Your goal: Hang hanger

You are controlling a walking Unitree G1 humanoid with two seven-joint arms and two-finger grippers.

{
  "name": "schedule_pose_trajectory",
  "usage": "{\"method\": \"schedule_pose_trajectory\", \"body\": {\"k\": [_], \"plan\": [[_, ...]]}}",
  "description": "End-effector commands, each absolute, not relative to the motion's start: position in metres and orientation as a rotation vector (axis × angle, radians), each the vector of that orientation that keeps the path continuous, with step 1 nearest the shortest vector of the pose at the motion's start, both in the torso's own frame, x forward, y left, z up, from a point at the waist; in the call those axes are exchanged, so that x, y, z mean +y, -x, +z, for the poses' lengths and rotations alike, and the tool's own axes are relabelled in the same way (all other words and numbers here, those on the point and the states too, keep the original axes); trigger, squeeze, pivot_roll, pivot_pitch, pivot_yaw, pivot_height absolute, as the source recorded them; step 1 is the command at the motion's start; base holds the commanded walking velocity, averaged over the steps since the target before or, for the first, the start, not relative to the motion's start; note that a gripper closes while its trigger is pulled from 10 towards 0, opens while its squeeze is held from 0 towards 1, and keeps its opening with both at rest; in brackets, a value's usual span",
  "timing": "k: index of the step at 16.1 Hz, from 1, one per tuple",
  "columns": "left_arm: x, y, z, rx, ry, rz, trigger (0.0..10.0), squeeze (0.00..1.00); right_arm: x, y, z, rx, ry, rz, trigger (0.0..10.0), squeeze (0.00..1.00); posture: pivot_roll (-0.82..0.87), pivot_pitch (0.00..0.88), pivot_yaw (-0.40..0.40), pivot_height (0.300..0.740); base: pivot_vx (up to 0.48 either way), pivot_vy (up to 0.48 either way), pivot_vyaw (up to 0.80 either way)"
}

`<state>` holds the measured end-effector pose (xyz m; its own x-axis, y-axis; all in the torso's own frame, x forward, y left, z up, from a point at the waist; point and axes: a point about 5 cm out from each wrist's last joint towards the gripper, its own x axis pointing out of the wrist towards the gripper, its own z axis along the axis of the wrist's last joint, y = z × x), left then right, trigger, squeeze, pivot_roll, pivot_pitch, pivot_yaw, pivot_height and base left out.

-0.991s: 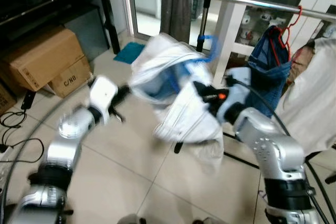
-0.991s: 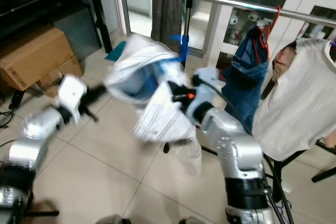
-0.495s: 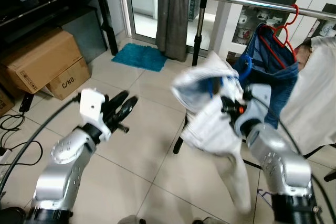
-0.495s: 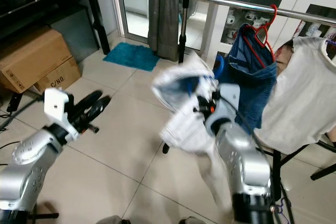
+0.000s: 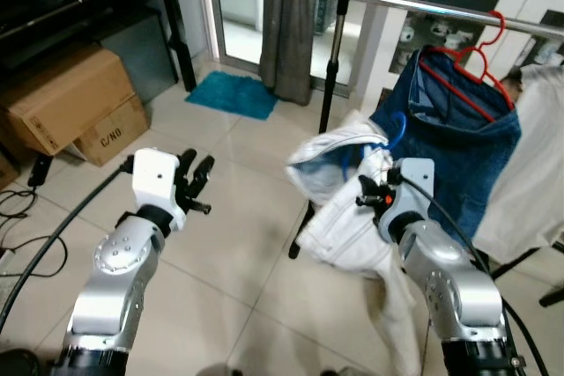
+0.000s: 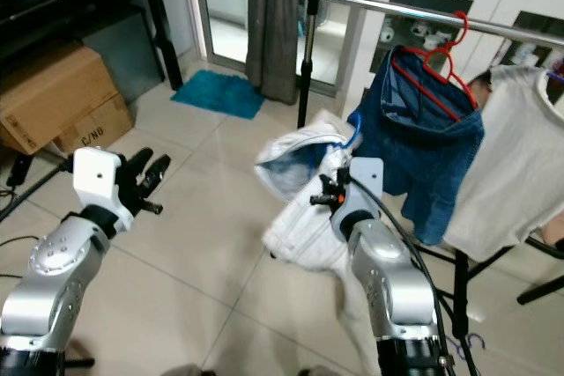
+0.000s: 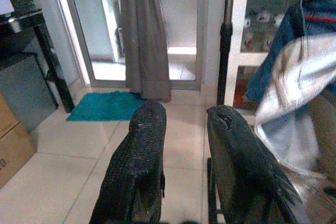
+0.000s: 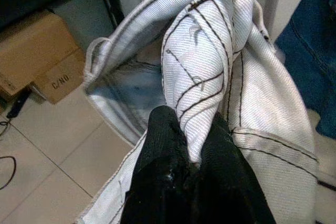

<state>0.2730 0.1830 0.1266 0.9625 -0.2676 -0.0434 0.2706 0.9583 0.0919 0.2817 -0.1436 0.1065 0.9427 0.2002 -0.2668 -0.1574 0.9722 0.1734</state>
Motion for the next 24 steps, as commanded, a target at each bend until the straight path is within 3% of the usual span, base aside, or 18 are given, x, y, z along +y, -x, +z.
{"method": "schedule_pose_trajectory", "body": {"k": [1, 9, 16, 21, 24], "plan": [[0.179, -0.274, 0.127, 0.031, -0.114, -0.278, 10.0, 0.0, -0.147, -0.288, 0.128, 0.157, -0.156, 0.166, 10.0, 0.0, -0.03, 0.0, 0.002, 0.74, 0.349, 0.0, 0.0], [0.171, -0.289, 0.135, 0.022, -0.125, -0.322, 10.0, 0.0, -0.145, -0.293, 0.133, 0.122, -0.18, 0.119, 10.0, 0.0, -0.04, 0.0, 0.035, 0.74, 0.384, 0.0, -0.54], [0.171, -0.276, 0.128, 0.042, -0.115, -0.312, 10.0, 0.0, -0.135, -0.287, 0.135, 0.101, -0.125, 0.235, 10.0, 0.0, -0.05, 0.006, 0.026, 0.74, 0.4, 0.0, 0.0], [0.171, -0.263, 0.128, 0.039, -0.109, -0.283, 10.0, 0.0, -0.102, -0.277, 0.15, 0.062, -0.113, 0.511, 10.0, 0.0, -0.03, 0.029, -0.008, 0.74, 0.404, 0.0, 0.0], [0.166, -0.261, 0.128, 0.044, -0.121, -0.314, 10.0, 0.0, -0.104, -0.278, 0.151, 0.049, -0.116, 0.478, 10.0, 0.0, -0.03, 0.013, -0.001, 0.74, 0.399, 0.0, 0.8]]}}
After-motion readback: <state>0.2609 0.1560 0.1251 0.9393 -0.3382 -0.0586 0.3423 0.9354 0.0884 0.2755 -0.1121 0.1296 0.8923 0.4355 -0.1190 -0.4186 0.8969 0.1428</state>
